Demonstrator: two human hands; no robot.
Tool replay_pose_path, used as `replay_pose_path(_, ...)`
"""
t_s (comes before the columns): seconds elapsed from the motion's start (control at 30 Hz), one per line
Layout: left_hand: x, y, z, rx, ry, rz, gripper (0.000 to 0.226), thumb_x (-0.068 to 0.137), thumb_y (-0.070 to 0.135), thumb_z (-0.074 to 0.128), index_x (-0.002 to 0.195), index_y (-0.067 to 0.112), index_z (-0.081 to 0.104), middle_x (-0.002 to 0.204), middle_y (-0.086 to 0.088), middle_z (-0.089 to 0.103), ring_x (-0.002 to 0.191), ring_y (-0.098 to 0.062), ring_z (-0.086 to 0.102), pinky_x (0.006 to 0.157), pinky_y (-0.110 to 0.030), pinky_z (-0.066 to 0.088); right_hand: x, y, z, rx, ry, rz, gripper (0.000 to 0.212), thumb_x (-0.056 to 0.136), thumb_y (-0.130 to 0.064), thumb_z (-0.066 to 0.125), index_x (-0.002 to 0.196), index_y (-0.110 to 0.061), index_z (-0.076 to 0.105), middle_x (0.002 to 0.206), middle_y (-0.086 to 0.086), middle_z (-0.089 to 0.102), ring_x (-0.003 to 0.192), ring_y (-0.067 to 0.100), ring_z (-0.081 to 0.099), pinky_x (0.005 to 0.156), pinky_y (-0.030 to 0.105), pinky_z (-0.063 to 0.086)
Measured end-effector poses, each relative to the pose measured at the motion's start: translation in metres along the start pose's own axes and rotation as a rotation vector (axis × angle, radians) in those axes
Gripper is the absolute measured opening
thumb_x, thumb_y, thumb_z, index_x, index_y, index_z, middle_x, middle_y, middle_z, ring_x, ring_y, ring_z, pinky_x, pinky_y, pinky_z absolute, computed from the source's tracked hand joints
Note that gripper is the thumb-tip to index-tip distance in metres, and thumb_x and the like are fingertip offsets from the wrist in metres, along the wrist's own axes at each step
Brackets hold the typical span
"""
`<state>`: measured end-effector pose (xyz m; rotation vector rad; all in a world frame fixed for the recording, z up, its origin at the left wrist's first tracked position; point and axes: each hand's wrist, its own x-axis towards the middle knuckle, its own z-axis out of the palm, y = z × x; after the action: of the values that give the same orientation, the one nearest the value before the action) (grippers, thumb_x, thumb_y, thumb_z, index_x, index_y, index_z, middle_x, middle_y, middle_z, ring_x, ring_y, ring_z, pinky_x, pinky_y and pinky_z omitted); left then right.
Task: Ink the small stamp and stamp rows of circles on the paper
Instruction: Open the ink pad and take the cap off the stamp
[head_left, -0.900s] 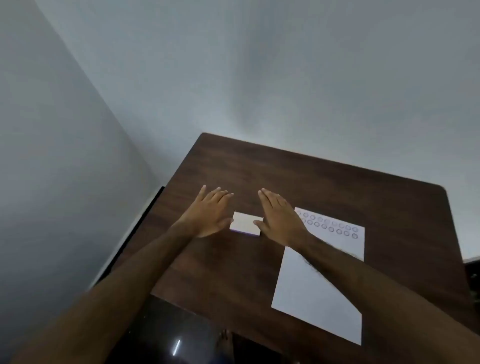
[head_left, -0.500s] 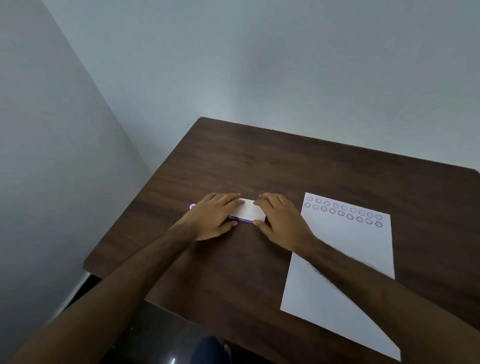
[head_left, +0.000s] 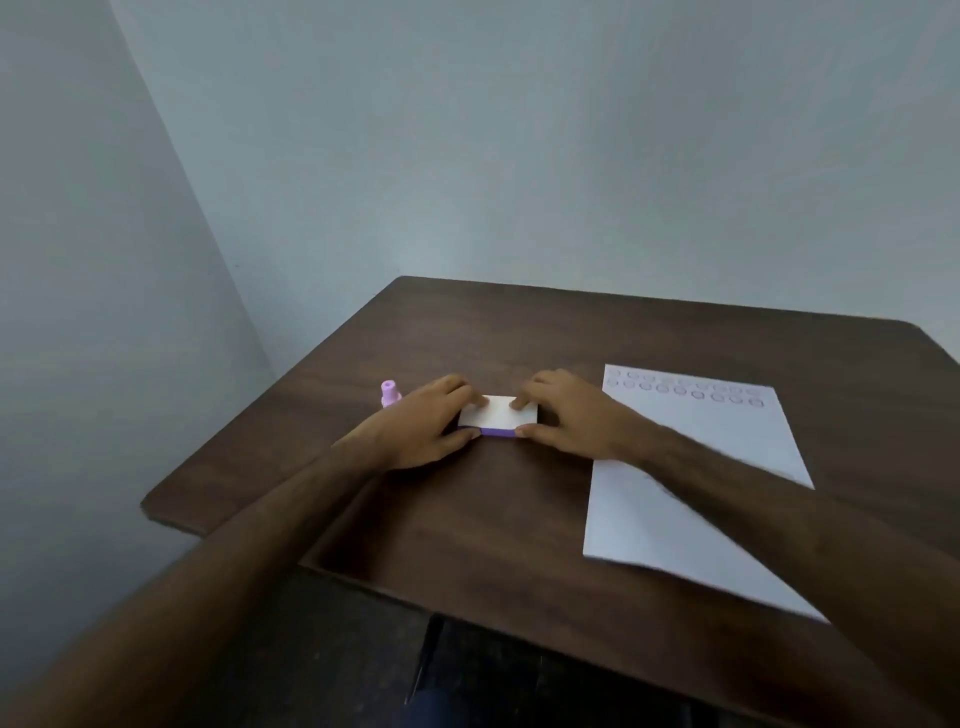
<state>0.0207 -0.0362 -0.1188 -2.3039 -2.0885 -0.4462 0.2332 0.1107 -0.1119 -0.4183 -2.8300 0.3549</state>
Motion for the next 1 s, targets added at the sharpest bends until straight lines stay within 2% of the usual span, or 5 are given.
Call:
replay_pose_path(0.33,-0.088,0.054,-0.008,-0.202,0.054,-0.009,0.043,0.09,0.035,0.069,0.128,0.017,0.057,0.123,0.003,0.057,0.112,-0.009,0.052,0.097,-0.027,0.044,-0.08,-0.087,0.003,0.052,0.01,0.015,0.038,0.089,-0.042,0.067,0.119,-0.02,0.064,0.117,0.001,0.061,0.106,0.016,0.054,0.091,0.032,0.047)
replay_pose_path(0.47,-0.101,0.058,-0.008,-0.386,0.088,-0.082,0.059,0.082,0.034,0.079,0.133,0.019,0.054,0.128,0.008,0.06,0.114,0.001,0.055,0.092,-0.009,0.041,-0.09,-0.1,-0.003,0.125,0.017,0.026,0.037,0.086,-0.035,0.073,0.116,-0.014,0.068,0.114,0.005,0.066,0.104,0.019,0.059,0.091,0.038,0.049)
replay_pose_path(0.7,-0.1,0.048,-0.001,-0.54,0.077,-0.187,0.08,0.074,0.045,0.083,0.142,0.034,0.043,0.121,0.014,0.061,0.113,0.004,0.057,0.092,-0.012,0.044,-0.074,-0.096,-0.032,0.2,-0.126,0.059,0.027,0.097,-0.034,0.059,0.114,-0.018,0.072,0.112,-0.003,0.074,0.102,0.01,0.065,0.09,0.027,0.049)
replay_pose_path(0.87,-0.089,0.044,-0.005,-0.497,0.129,-0.199,0.038,0.092,0.05,0.061,0.121,0.027,0.057,0.11,0.016,0.062,0.101,0.005,0.059,0.078,-0.012,0.048,-0.049,-0.087,-0.041,0.163,-0.11,0.091,0.035,0.102,-0.03,0.05,0.069,-0.028,0.06,0.066,-0.009,0.057,0.061,0.005,0.048,0.059,0.021,0.035)
replay_pose_path(1.0,-0.076,0.034,-0.008,-0.411,0.246,-0.216,0.009,0.099,0.029,0.057,0.105,0.023,0.061,0.099,0.007,0.065,0.085,0.003,0.061,0.069,-0.007,0.043,-0.028,-0.082,-0.039,0.203,-0.111,0.149,0.032,0.103,-0.025,0.048,0.073,-0.032,0.056,0.076,-0.015,0.06,0.067,0.003,0.057,0.059,0.017,0.04)
